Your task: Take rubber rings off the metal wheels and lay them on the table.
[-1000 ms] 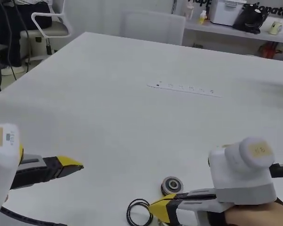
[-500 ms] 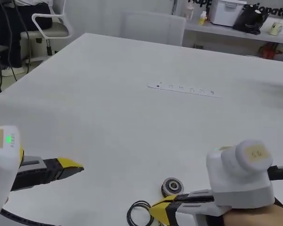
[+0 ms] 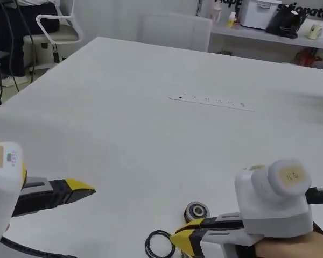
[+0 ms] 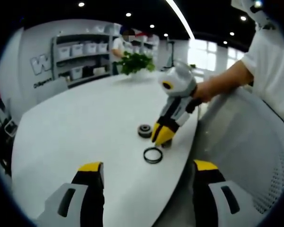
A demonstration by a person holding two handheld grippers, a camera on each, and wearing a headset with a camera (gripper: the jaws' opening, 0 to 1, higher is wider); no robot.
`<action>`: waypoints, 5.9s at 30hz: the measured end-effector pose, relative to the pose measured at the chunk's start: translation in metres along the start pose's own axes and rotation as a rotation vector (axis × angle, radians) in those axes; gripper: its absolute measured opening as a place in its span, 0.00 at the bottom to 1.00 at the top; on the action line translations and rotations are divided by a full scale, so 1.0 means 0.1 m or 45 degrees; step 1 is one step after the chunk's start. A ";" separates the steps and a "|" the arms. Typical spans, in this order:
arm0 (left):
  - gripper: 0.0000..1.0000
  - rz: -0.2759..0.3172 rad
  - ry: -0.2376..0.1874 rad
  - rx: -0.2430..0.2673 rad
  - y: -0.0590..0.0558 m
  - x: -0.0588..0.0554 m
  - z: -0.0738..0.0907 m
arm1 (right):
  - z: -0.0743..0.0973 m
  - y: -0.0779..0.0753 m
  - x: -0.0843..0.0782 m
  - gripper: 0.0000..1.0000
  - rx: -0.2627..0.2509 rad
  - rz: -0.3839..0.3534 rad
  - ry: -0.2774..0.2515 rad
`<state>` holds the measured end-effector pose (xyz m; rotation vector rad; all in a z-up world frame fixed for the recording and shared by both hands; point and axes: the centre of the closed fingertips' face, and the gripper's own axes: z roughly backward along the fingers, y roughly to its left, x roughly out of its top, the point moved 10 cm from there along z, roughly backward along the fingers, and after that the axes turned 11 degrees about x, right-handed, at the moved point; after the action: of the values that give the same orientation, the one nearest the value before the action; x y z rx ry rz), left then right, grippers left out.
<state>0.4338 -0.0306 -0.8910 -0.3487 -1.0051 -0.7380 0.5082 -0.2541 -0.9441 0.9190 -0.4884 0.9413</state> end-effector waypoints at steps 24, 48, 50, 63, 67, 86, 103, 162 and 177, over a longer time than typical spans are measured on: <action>0.77 -0.007 0.000 -0.001 0.00 0.01 0.00 | 0.20 -0.14 0.13 0.07 -0.091 -0.039 -0.137; 0.79 -0.049 -0.027 0.006 0.03 0.11 0.06 | 0.46 -0.29 0.21 0.07 -0.186 -0.100 -0.294; 0.79 -0.053 -0.036 0.006 0.04 0.14 0.07 | 0.48 -0.30 0.20 0.07 -0.193 -0.106 -0.300; 0.80 -0.118 -0.120 -0.006 0.14 0.48 0.11 | 0.54 -0.36 0.13 0.07 -0.227 -0.124 -0.281; 0.80 -0.153 -0.141 -0.008 0.18 0.58 0.12 | 0.56 -0.38 0.11 0.07 -0.244 -0.113 -0.258; 0.80 -0.321 -0.201 -0.086 0.27 1.06 -0.09 | 0.52 -0.44 -0.02 0.09 -0.217 -0.070 -0.138; 0.76 -0.444 -0.284 -0.230 0.16 1.41 -0.54 | 0.48 -0.44 -0.11 0.14 -0.211 -0.036 -0.049; 0.19 -0.297 -0.011 -0.339 -0.04 0.37 -1.69 | 0.38 -0.40 -0.14 0.17 -0.168 0.025 -0.006; 0.14 -0.226 -0.028 -0.318 -0.04 0.34 -1.68 | 0.31 -0.41 -0.14 0.22 -0.176 0.065 -0.013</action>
<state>0.5489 -0.1447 -0.9480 -0.4887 -0.9747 -1.0267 0.5364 -0.2978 -0.9552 0.7895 -0.5809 0.9376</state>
